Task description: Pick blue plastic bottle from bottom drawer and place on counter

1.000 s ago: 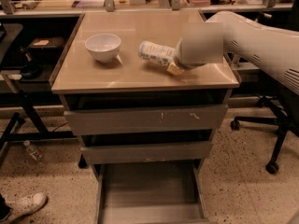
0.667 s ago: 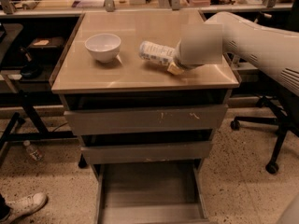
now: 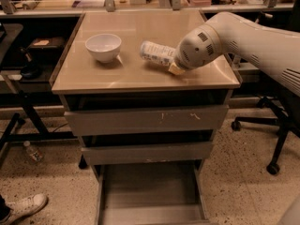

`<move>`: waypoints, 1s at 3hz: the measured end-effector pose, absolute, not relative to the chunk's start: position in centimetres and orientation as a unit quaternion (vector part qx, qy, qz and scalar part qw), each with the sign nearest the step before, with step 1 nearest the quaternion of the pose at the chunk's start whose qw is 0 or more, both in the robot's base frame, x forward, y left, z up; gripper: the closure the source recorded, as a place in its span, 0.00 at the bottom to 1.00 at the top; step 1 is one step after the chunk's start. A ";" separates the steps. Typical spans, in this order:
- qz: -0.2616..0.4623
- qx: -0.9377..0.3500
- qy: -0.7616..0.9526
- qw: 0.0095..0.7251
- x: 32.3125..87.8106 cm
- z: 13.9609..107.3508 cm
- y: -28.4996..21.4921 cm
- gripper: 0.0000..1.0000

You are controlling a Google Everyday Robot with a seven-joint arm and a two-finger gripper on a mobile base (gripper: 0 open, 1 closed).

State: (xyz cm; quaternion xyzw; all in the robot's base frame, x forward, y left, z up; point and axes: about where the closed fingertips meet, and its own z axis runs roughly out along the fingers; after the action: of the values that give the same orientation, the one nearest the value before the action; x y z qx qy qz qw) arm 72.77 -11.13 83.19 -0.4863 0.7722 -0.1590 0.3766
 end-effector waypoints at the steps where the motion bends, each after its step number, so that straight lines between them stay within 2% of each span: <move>1: -0.159 -0.486 0.772 0.377 72.8 83.2 -11.1 0.35; 2: -0.159 -0.486 0.772 0.377 72.8 83.2 -11.1 0.10; 3: -0.159 -0.486 0.772 0.377 72.8 83.2 -11.1 0.00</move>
Offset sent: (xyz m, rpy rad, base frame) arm 0.0000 0.0000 0.0000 0.0000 0.0000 0.0000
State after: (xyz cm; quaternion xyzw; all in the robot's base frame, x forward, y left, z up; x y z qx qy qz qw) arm 72.77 -11.13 83.19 -0.4863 0.7722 -0.1591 0.3766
